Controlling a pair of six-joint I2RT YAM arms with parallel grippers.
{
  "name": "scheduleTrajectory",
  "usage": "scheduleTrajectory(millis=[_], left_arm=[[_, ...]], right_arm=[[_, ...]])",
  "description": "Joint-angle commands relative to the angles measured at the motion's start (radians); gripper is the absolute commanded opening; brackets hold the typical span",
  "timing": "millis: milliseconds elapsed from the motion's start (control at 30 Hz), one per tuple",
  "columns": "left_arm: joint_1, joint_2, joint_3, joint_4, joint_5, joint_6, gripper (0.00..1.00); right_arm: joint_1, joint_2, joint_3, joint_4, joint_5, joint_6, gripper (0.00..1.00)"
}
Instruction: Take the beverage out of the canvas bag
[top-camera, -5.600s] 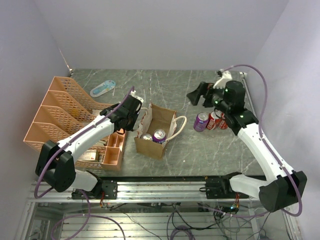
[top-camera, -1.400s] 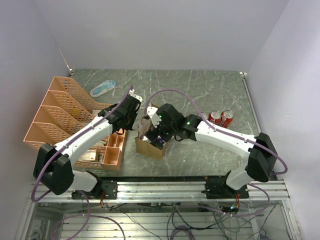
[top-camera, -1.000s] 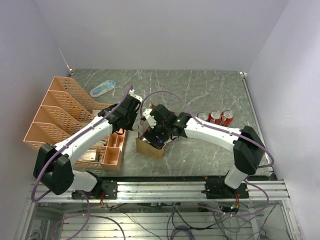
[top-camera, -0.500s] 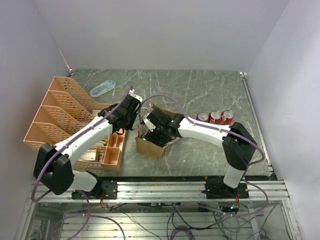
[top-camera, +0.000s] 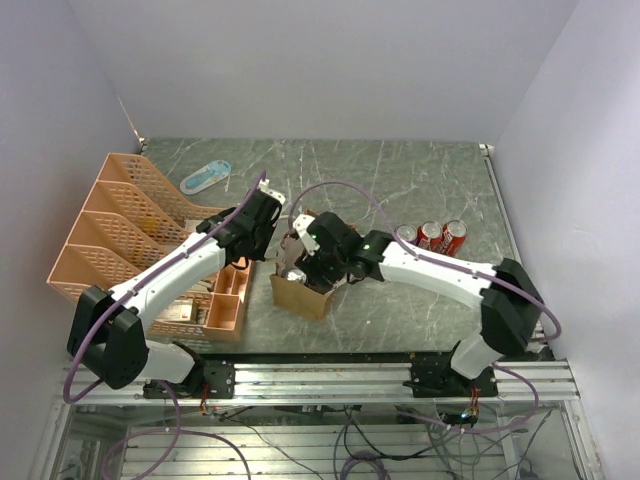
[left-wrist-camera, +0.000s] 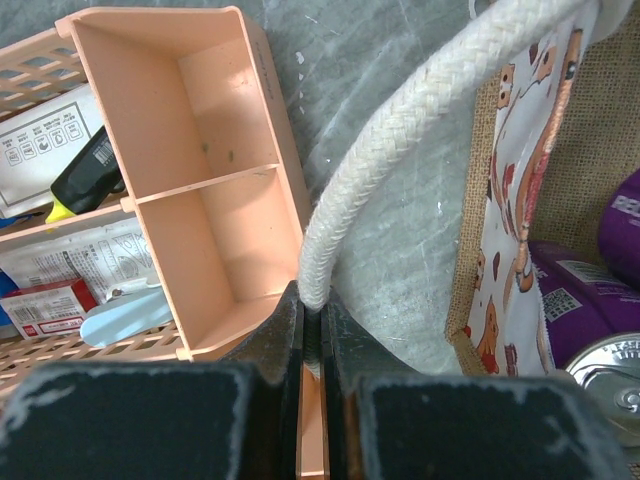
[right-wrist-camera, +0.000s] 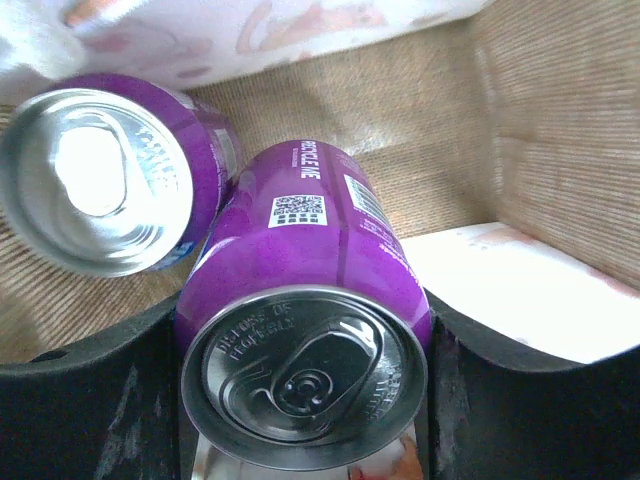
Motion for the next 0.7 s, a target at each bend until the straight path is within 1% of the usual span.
scheduleTrajectory(millis=[0, 67, 167, 200, 333, 467, 567, 667], left_arm=[[-0.006, 0.010, 0.028, 0.009, 0.016, 0.005, 0.07], [-0.006, 0.011, 0.027, 0.012, 0.014, 0.005, 0.07], [-0.005, 0.015, 0.028, 0.009, 0.018, 0.005, 0.07], [-0.007, 0.015, 0.026, 0.009, 0.016, 0.004, 0.07], [-0.007, 0.017, 0.027, 0.009, 0.014, 0.005, 0.07], [-0.009, 0.018, 0.025, 0.010, 0.010, 0.004, 0.07], [-0.009, 0.020, 0.030, 0.009, 0.015, 0.006, 0.07], [-0.009, 0.020, 0.027, 0.010, 0.017, 0.006, 0.07]], right_arm=[[0.004, -0.154, -0.030, 0.150, 0.053, 0.048, 0.19], [0.004, -0.198, -0.056, 0.201, 0.086, 0.066, 0.16], [-0.001, -0.249, -0.068, 0.241, 0.131, 0.109, 0.06], [-0.003, -0.267, -0.079, 0.257, 0.132, 0.124, 0.04], [-0.006, -0.346, -0.127, 0.353, 0.092, 0.163, 0.00], [-0.008, -0.427, -0.163, 0.420, 0.077, 0.224, 0.00], [-0.009, -0.499, -0.228, 0.524, 0.056, 0.254, 0.00], [-0.010, -0.560, -0.258, 0.603, 0.029, 0.293, 0.00]])
